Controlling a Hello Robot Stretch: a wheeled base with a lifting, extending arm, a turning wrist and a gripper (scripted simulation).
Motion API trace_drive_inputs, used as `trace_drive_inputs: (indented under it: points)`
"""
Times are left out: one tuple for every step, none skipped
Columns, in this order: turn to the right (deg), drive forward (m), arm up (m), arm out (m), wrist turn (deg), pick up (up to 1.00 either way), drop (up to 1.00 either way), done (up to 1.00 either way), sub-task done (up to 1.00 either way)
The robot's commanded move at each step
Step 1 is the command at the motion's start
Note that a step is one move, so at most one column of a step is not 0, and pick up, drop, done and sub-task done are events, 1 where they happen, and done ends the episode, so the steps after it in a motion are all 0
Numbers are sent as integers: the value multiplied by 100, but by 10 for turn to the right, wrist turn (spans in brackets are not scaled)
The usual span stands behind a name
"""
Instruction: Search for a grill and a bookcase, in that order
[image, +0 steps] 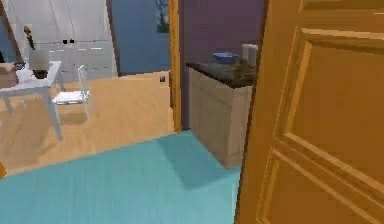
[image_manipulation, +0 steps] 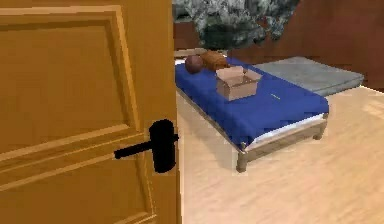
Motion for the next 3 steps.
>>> trace_drive_inputs:
  points:
    - [0,85,0,0,0,0,0,0,0]
    - [240,0,0,0,0,0,0,0,0]
    - [0,45,0,0,0,0,0,0,0]
